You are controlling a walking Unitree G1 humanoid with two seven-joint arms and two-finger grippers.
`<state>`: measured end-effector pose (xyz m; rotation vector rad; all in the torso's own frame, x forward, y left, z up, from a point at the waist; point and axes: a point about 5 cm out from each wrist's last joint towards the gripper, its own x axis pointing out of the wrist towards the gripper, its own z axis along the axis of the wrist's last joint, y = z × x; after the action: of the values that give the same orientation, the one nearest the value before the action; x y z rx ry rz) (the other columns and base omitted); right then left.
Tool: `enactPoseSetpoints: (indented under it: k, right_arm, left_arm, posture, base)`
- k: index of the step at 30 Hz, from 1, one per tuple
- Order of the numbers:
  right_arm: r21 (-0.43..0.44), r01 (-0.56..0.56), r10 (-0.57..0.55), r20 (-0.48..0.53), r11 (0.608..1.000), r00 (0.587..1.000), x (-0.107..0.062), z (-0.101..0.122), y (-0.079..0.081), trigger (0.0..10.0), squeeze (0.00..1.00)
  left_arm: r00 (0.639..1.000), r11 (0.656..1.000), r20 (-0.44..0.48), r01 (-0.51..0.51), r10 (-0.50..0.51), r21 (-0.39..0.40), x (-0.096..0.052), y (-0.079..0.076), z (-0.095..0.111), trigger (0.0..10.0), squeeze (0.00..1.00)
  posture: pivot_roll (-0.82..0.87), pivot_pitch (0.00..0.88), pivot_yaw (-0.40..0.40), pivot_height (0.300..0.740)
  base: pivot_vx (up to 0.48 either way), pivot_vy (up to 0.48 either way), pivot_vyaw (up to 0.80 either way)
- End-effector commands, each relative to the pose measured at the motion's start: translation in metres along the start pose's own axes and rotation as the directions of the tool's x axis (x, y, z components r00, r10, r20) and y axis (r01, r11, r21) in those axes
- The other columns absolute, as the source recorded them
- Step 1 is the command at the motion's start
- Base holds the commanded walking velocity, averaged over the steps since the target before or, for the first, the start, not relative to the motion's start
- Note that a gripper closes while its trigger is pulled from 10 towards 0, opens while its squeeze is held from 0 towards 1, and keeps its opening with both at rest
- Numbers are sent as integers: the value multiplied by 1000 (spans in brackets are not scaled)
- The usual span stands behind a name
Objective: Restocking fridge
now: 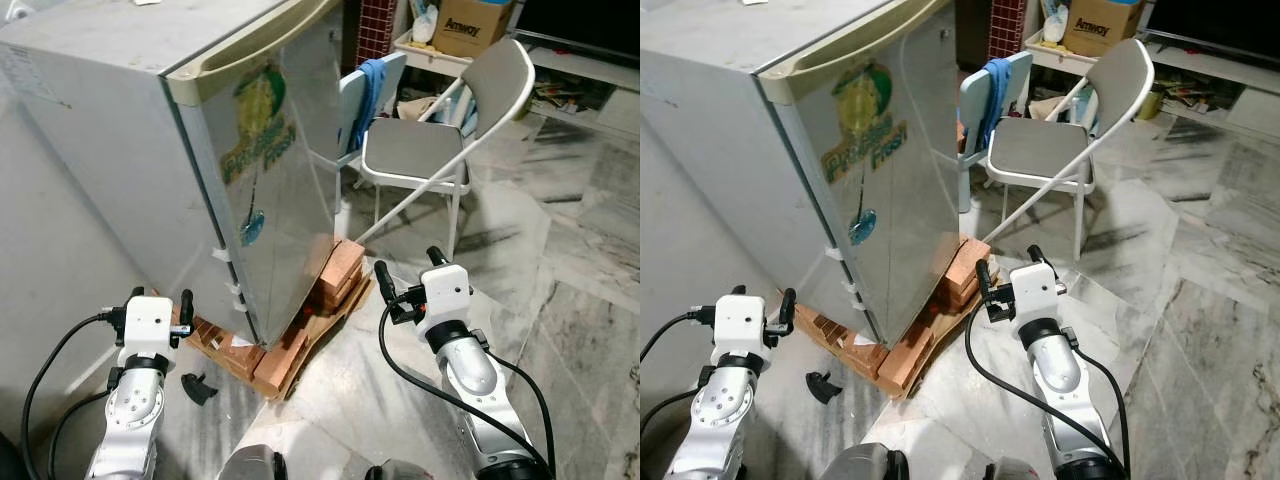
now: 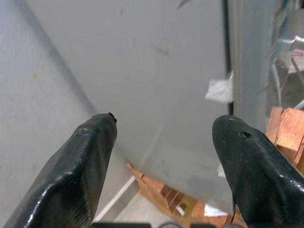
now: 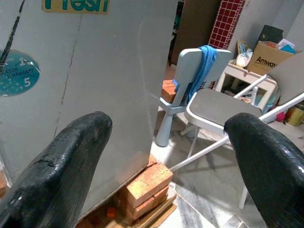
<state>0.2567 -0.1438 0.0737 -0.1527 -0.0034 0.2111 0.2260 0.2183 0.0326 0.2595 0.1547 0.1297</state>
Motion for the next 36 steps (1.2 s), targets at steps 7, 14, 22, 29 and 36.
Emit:
enactPoseSetpoints:
  k: [7, 14, 22, 29, 36]
  right_arm:
    - [47, -21, 22, -32, 999, 999, -1, -7, -1, 10000, 0]
    - [21, 105, -104, -69, 994, 992, 3, -11, -17, 10000, 0]
    - [30, 126, -124, -46, 992, 991, 6, -7, -14, 10000, 0]
    - [47, 108, -106, -46, 993, 993, 6, -6, -14, 10000, 0]
    - [92, 117, -111, -64, 989, 992, 6, -9, -15, 10000, 0]
  left_arm:
    - [999, 999, -12, -30, 30, -11, 0, 1, -3, 10000, 0]
    - [1000, 1000, -5, -11, 11, -11, 3, -2, 0, 10000, 0]
    - [1000, 1000, 1, 8, -8, 10, 5, -2, 0, 10000, 0]
    - [999, 999, 25, 43, -43, 3, 6, -5, 3, 10000, 0]
    - [998, 999, 31, 51, -51, -4, 6, -7, 4, 10000, 0]
  posture:
    - [97, 0, -10, 740]
    - [93, 0, -7, 740]
    - [91, 0, -2, 740]
    - [92, 0, 0, 740]
    - [94, 0, -1, 740]
  base:
    - [0, 173, 0]
    - [0, 480, 0]
    - [0, 342, 0]
    - [0, 0, 0]
    - [0, 0, -604]
